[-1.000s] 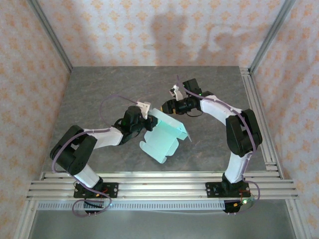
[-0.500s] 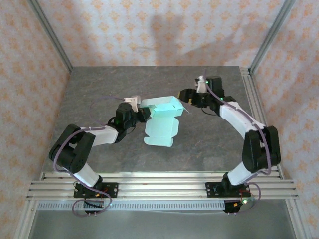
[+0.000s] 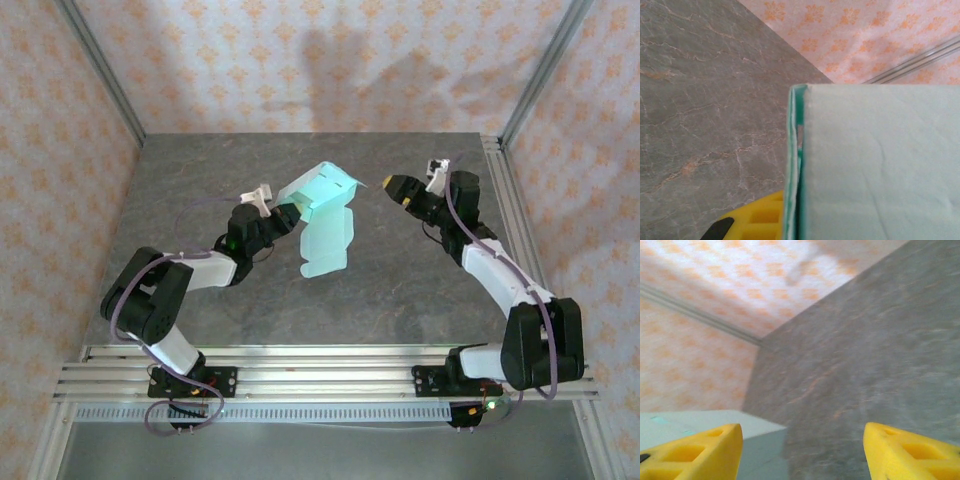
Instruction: Fold the paper box
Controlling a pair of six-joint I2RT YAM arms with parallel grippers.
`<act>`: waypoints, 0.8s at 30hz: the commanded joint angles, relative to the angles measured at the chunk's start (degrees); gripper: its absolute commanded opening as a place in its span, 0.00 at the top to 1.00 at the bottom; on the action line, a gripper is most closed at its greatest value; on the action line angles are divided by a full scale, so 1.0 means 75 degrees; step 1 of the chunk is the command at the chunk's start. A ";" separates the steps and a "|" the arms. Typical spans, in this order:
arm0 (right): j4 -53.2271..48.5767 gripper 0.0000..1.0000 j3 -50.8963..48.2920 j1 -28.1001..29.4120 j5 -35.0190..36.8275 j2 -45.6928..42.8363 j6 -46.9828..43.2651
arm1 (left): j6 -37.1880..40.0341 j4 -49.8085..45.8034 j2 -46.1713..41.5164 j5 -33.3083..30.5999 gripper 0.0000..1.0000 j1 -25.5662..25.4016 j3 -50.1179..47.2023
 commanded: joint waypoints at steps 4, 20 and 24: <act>0.1238 0.35 0.0255 0.0658 -0.1535 0.0368 0.0469 | -0.0780 0.1277 0.0478 0.0064 1.00 0.0021 0.0212; 0.1468 0.47 0.0578 0.1449 -0.1366 0.0830 0.0884 | -0.0370 0.1205 0.0551 0.0028 1.00 -0.0026 0.0180; 0.1645 0.53 0.0548 0.1513 -0.1241 0.1052 0.1182 | -0.0144 0.1099 0.0477 -0.0054 1.00 -0.0026 0.0128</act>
